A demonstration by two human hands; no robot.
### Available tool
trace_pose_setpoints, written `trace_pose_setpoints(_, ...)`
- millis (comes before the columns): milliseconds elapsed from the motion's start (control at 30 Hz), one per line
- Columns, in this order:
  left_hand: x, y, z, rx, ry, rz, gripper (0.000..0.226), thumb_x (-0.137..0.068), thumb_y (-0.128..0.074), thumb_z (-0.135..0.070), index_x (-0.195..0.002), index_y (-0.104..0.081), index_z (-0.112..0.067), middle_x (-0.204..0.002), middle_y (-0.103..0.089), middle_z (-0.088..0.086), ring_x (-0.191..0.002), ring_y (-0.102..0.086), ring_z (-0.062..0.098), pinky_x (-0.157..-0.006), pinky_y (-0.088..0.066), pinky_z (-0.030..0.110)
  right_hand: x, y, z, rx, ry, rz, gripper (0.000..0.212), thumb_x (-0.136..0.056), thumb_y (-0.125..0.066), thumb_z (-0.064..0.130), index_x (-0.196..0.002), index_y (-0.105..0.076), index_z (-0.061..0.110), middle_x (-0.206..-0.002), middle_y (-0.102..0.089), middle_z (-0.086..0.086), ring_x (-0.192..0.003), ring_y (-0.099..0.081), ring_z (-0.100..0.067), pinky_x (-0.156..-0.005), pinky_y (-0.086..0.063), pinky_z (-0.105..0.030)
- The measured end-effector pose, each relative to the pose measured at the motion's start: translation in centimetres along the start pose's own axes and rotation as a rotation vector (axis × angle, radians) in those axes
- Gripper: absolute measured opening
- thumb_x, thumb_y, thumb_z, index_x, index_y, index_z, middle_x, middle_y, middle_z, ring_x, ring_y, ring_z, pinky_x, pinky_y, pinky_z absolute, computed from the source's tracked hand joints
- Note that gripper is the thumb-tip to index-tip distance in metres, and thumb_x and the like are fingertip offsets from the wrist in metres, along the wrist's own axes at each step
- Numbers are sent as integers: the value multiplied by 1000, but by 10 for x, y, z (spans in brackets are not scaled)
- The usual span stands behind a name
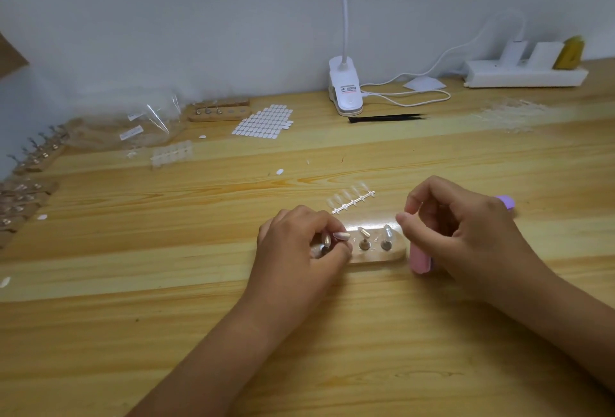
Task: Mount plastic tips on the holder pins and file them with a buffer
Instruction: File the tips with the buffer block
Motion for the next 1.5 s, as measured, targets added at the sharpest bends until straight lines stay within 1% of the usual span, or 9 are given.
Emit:
trace_pose_setpoints(133,-1,-1,1,6,-4,8,15,-80,-74,-25,-74,-64,-35,-77,-62,-10,-82,-53,5,-88,-44,42,0,7,12,207,135,-83,10,-90,-73,18,-93,-69,26,-93,-61,17,-91,-52,-5,-74,-39,-22)
trace_pose_setpoints(300,-6,-2,4,90,44,49,7,-68,-70,-30,-70,-67,-36,-77,-66,-9,-76,-57,7,-81,-46,36,3,-21,18,243,198,92,24,-86,-78,23,-110,-77,18,-132,-61,2,-129,-45,-18,-95,-46,-45)
trace_pose_setpoints(500,-7,-1,4,100,56,62,5,-68,-69,-28,-71,-73,-29,-77,-68,-8,-76,-59,10,-77,-46,31,3,-25,23,236,284,78,13,-81,-84,14,-93,-78,14,-127,-65,-3,-128,-51,-31,-101,-45,-58)
trace_pose_setpoints(633,-5,0,0,17,0,39,4,-71,-70,-29,-75,-72,-29,-79,-67,-7,-81,-58,11,-85,-46,38,4,-24,23,195,291,78,13,-82,-83,13,-92,-78,18,-126,-65,1,-132,-49,-25,-106,-43,-48)
trace_pose_setpoints(733,-1,4,-9,-217,-141,-25,19,-76,-76,-28,-94,-72,-29,-92,-64,-11,-90,-55,11,-98,-38,39,4,-14,23,42,237,48,7,-86,-79,27,-92,-78,25,-124,-65,12,-136,-45,-13,-109,-38,-27)
trace_pose_setpoints(833,6,9,-24,-289,-372,-110,45,-73,-78,-28,-116,-68,-21,-112,-62,-4,-109,-54,15,-107,-35,46,4,-6,18,-162,68,92,18,-76,-70,47,-88,-80,36,-122,-65,25,-137,-42,-1,-91,-52,-19)
trace_pose_setpoints(967,18,13,-45,-212,-642,-221,23,-77,-82,-17,-98,-75,-13,-100,-69,1,-97,-65,18,-103,-41,46,6,-7,20,-275,15,244,21,-73,-72,45,-87,-82,34,-122,-68,24,-136,-44,4,-99,-42,-20)
trace_pose_setpoints(1200,21,19,-51,97,-530,-128,24,-71,-84,-10,-93,-74,-8,-98,-67,-4,-93,-65,16,-78,-51,30,8,-6,24,-382,15,388,10,-85,-76,28,-93,-82,27,-129,-67,16,-140,-42,0,-111,-34,-36)
trace_pose_setpoints(1500,20,21,-52,180,-515,-80,29,-67,-87,-10,-94,-75,-7,-98,-68,4,-96,-67,18,-80,-51,30,12,-12,32,-520,50,482,13,-88,-69,34,-93,-81,33,-130,-67,9,-138,-46,-3,-110,-37,-23)
Point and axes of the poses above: each hand's wrist, its own x-axis away from the middle knuckle, its own y-axis out of the back of the hand, z = x × y, the point moved 6 cm from there along -x, towards the middle knuckle
